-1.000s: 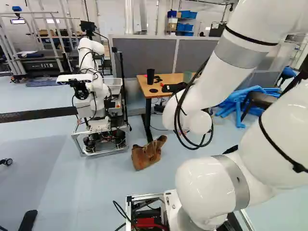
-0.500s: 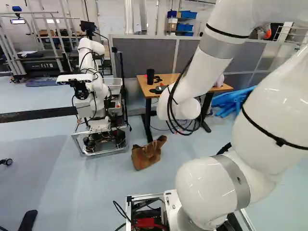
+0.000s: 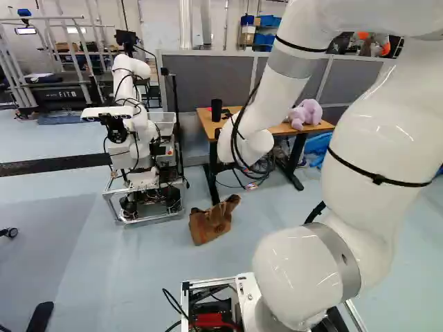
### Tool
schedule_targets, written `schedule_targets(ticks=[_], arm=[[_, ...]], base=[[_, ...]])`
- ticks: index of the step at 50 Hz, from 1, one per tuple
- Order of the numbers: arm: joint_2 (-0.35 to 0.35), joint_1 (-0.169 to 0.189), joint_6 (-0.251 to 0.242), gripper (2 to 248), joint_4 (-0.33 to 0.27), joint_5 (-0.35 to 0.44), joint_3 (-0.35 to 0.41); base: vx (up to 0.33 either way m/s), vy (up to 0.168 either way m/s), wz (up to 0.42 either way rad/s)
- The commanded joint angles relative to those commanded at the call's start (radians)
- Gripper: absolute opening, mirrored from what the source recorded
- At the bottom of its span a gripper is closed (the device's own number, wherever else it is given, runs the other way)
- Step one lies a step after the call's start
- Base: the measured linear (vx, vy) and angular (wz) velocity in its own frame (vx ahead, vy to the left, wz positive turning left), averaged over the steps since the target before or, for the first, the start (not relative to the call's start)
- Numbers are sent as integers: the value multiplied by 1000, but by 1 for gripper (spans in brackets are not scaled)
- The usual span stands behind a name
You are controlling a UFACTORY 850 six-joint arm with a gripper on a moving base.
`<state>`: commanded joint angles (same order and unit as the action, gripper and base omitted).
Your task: Pick up the bag on the ground and place it on the table
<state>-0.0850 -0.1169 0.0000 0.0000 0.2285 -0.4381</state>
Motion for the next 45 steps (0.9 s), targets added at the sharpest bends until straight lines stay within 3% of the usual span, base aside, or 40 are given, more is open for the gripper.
schedule_targets(ticks=[22,45], arm=[[-98,4,0,247,0,-231,-112],[-278,16,0,247,0,-473,-262]], base=[[0,0,0],[0,0,0]])
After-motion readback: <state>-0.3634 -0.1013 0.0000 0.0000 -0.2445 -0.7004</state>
